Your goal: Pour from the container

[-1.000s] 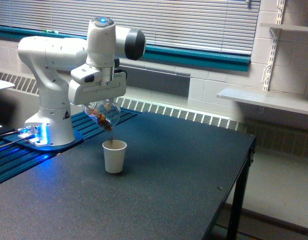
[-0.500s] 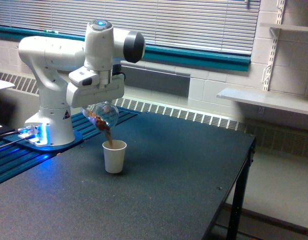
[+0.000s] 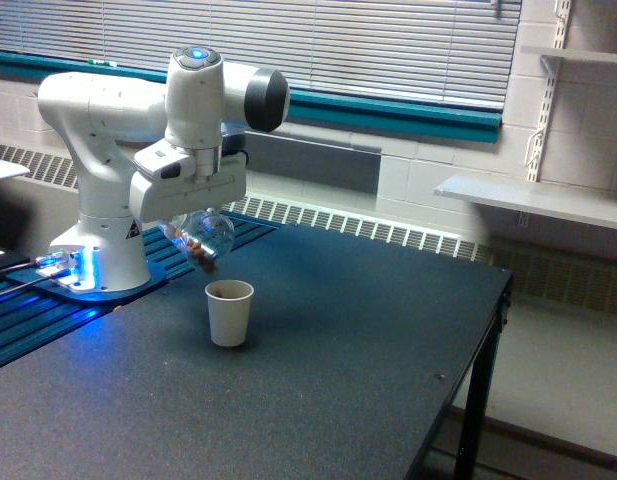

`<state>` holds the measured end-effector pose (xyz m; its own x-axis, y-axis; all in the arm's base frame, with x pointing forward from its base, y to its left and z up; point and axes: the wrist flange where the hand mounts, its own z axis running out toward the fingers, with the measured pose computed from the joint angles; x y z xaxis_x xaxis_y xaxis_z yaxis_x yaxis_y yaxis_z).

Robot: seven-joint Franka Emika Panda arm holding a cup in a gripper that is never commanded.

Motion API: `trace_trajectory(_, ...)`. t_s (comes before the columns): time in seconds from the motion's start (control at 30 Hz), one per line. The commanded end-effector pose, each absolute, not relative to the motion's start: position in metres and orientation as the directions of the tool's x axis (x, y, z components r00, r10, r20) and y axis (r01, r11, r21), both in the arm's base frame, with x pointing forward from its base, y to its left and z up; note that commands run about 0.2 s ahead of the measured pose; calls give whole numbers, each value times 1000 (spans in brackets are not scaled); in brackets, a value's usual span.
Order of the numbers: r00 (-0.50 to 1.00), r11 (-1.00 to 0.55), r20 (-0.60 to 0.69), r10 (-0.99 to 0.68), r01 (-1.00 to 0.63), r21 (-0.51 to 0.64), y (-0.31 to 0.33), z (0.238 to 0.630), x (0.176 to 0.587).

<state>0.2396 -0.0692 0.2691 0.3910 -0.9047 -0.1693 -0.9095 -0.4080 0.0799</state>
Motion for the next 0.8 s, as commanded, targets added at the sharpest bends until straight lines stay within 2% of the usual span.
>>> trace_trajectory(0.03, 376, -388, -134, -917, -919, 74, -83, 272, 227)
trace_trajectory(0.8, 396, -398, -65, -916, -917, 32, -89, 294, 229)
